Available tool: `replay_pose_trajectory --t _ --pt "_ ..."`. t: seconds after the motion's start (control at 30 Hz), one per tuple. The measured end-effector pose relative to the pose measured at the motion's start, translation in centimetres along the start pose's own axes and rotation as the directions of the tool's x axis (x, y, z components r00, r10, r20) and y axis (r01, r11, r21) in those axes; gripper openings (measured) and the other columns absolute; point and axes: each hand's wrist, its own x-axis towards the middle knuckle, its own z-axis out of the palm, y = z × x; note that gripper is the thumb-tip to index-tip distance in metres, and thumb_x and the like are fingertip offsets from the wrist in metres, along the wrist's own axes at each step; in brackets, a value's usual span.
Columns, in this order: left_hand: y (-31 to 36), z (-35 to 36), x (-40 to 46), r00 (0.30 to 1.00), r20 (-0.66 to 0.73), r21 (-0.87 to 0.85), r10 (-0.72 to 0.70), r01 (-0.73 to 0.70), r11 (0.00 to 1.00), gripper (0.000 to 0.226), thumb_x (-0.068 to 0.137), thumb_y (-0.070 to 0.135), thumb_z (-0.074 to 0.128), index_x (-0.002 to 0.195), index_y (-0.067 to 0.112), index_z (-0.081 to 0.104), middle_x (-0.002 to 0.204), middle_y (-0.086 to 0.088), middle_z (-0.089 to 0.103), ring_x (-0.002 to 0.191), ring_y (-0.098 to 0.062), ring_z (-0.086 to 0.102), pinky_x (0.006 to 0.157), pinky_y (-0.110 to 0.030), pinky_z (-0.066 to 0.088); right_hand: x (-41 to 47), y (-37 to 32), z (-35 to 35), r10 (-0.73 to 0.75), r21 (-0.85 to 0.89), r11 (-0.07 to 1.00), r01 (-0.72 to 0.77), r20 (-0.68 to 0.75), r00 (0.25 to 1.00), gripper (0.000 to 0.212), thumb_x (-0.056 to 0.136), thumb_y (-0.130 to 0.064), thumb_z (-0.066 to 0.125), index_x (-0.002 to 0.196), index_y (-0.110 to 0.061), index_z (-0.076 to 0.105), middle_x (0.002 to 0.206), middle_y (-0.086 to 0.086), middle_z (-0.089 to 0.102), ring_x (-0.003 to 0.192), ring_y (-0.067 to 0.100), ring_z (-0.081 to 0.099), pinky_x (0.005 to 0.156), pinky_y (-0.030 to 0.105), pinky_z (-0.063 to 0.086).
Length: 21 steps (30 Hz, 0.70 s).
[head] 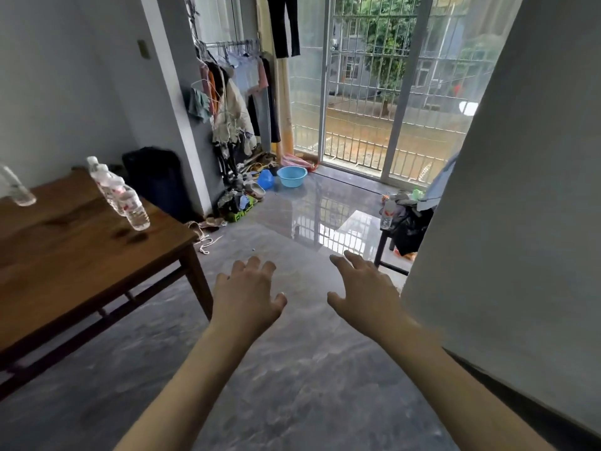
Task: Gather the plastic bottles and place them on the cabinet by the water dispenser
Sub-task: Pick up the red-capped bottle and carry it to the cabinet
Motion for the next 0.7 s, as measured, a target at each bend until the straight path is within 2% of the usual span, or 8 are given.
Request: replay_pose_trajectory --t 0.4,0.7 --pt "-6.8 1.5 14.6 0.989 0.013 -0.032 -0.145 0.145 0.989 0.063 0.094 0.055 0.05 0.149 0.026 0.039 0.162 -0.001 0.031 0.143 -0.025 0.035 0.106 -0.042 0.041 17.8 -2.5 2.1 -0.144 -0.013 0.989 0.145 0.054 0.988 0.067 0.092 -0.044 0.055 0.152 -0.028 0.029 0.161 0.003 0.027 0.142 0.025 0.033 0.11 0.042 0.034" --pt "-13.3 0.0 28.9 0.992 -0.021 -0.019 -0.126 0.126 0.992 0.058 0.094 0.054 0.05 0.144 0.025 0.045 0.155 0.0 0.037 0.139 -0.023 0.039 0.105 -0.039 0.039 34.6 -5.8 0.6 -0.183 0.016 0.983 0.183 0.026 0.983 0.068 0.09 -0.044 0.058 0.151 -0.029 0.031 0.161 0.001 0.027 0.143 0.023 0.034 0.113 0.044 0.034"
